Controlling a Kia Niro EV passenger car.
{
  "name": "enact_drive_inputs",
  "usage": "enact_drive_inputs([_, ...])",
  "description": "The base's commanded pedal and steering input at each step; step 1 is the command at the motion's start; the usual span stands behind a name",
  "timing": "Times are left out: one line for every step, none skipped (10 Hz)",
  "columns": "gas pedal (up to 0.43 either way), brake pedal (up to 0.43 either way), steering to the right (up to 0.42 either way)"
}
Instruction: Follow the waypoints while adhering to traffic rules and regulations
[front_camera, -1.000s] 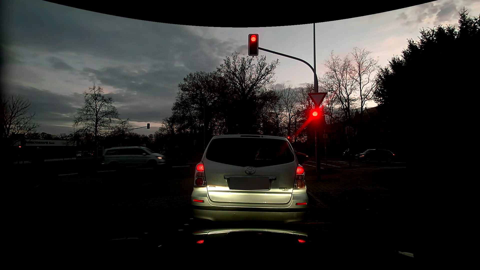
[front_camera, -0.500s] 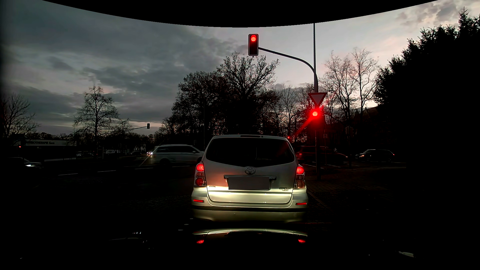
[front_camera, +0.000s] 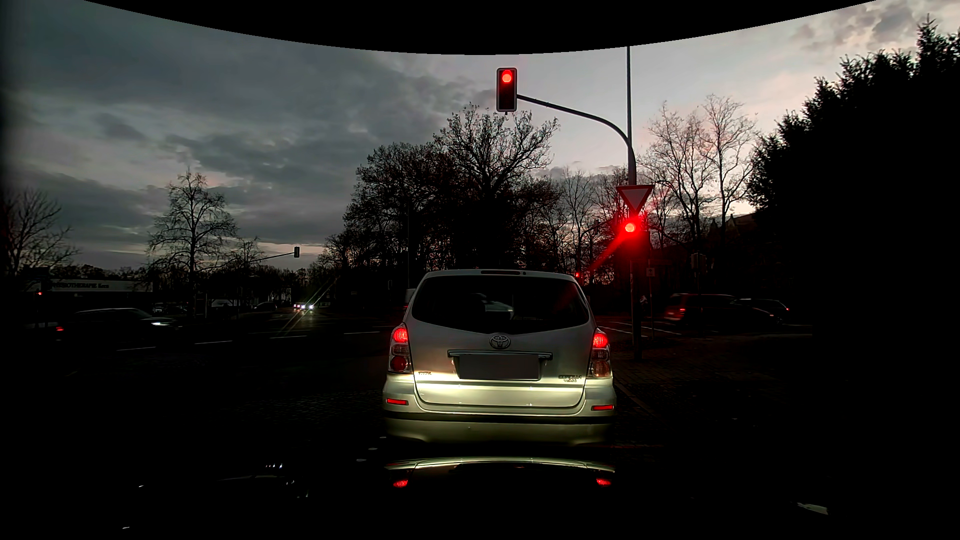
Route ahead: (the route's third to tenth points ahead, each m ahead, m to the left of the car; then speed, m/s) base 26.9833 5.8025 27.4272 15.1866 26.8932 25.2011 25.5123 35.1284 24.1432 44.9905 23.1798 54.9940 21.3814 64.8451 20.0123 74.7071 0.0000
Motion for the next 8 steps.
enact_drive_inputs([0.000, 0.341, 0.000])
enact_drive_inputs([0.000, 0.341, -0.001])
enact_drive_inputs([0.000, 0.341, -0.001])
enact_drive_inputs([0.000, 0.341, -0.001])
enact_drive_inputs([0.000, 0.341, -0.001])
enact_drive_inputs([0.000, 0.341, 0.000])
enact_drive_inputs([0.000, 0.341, -0.001])
enact_drive_inputs([0.000, 0.341, -0.001])
